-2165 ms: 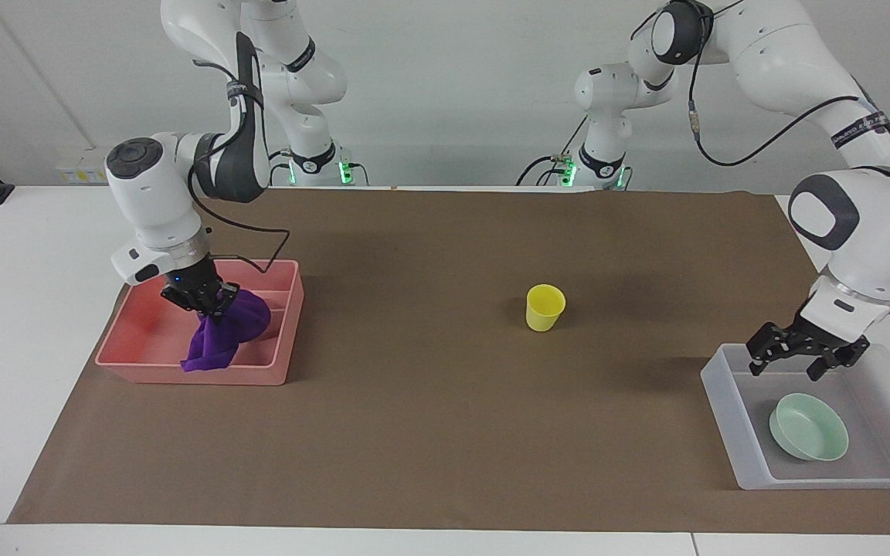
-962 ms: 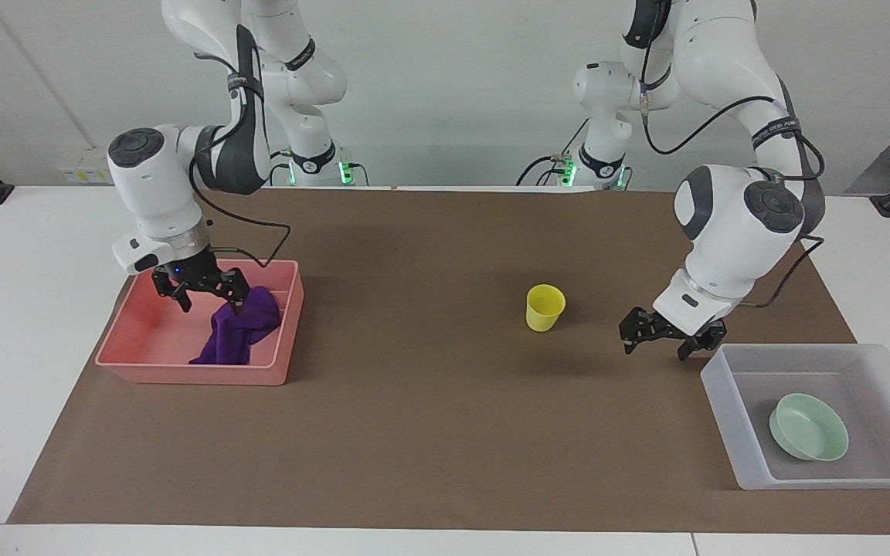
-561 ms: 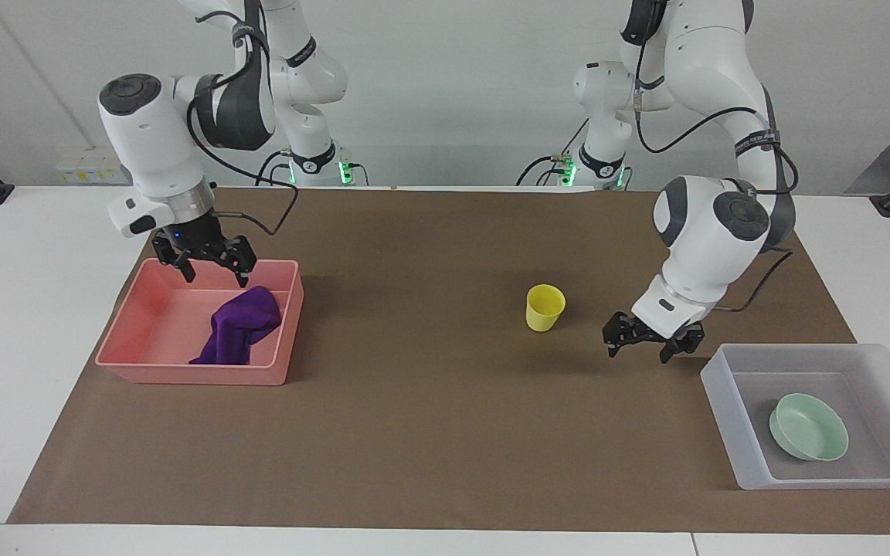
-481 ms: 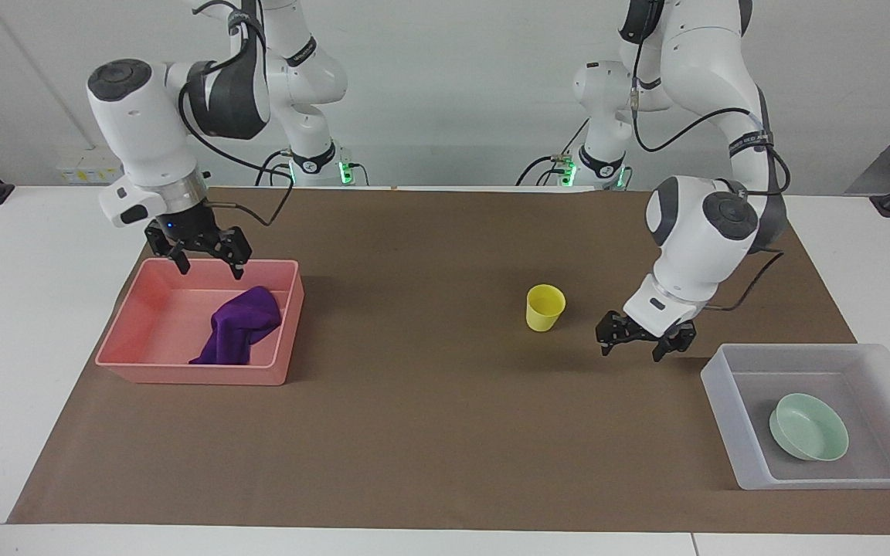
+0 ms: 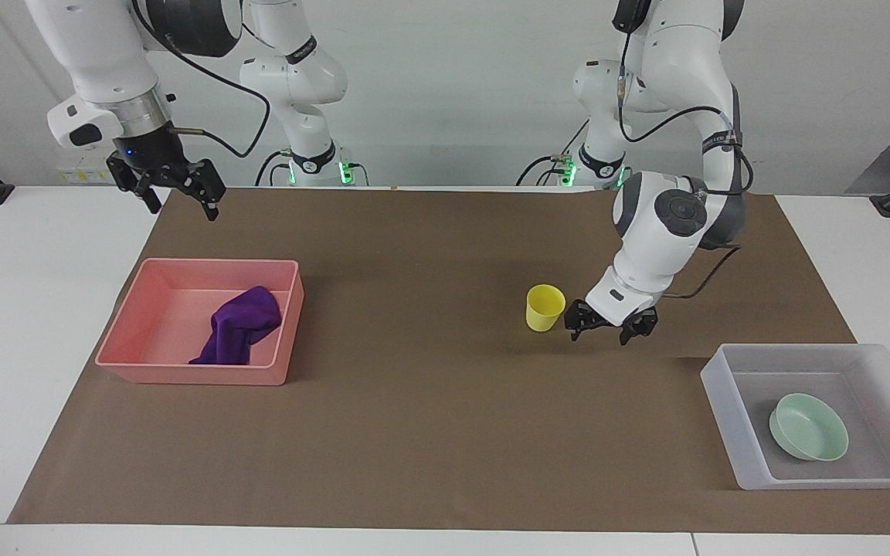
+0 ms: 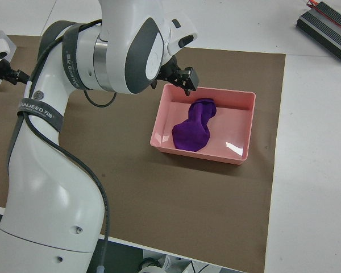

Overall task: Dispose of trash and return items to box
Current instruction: 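Release the cloth in the bin while the left gripper reaches the cup, then grasp the yellow cup rim with the left gripper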

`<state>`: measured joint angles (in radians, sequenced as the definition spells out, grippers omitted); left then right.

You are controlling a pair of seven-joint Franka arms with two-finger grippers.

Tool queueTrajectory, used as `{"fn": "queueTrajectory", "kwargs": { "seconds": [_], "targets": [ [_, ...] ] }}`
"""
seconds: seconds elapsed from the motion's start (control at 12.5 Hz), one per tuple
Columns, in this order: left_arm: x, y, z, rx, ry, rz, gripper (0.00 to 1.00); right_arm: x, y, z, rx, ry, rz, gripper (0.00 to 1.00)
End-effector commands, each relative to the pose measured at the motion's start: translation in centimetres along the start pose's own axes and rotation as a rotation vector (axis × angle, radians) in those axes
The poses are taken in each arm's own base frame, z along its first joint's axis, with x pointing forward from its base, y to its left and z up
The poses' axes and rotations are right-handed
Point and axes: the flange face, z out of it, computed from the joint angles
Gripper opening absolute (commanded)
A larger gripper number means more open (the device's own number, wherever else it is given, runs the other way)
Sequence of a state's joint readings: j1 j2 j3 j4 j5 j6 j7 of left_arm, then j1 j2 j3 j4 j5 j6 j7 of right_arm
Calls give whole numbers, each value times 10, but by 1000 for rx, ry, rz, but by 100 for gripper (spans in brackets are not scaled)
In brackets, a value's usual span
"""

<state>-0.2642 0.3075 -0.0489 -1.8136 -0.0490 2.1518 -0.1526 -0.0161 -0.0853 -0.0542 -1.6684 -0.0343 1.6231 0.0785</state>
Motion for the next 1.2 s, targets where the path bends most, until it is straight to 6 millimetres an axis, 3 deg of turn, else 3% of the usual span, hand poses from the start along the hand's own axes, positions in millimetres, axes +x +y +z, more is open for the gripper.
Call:
{"fn": "queueTrajectory", "kwargs": {
  "seconds": [0.0, 0.24, 0.32, 0.4, 0.64, 0.8, 0.96, 1.04, 1.12],
  "targets": [
    [-20, -4, -14, 20, 14, 4, 100, -5, 11, -1, 16, -29, 30, 100],
    [-40, 0, -23, 30, -44, 42, 100, -9, 2, 4, 22, -28, 19, 100],
    [-48, 1, -18, 31, -49, 44, 100, -9, 2, 4, 22, -28, 15, 100],
    [-62, 18, -7, 31, -40, 69, 100, -9, 3, 5, 21, -31, 14, 100],
    [-82, 28, 20, 12, 61, 44, 100, -10, 3, 5, 21, -31, 11, 100],
    [-92, 41, 27, 13, 47, 35, 100, -10, 3, 5, 21, -31, 5, 100],
    [-96, 38, 30, 18, 31, 22, 96, -9, 4, 5, 21, -31, 7, 100],
    [-96, 39, 29, 18, 30, 19, 46, -9, 4, 5, 21, -31, 7, 100],
    [-95, 34, 28, 18, 30, -16, 3, -9, 4, 5, 22, -30, 7, 100]
  ]
}}
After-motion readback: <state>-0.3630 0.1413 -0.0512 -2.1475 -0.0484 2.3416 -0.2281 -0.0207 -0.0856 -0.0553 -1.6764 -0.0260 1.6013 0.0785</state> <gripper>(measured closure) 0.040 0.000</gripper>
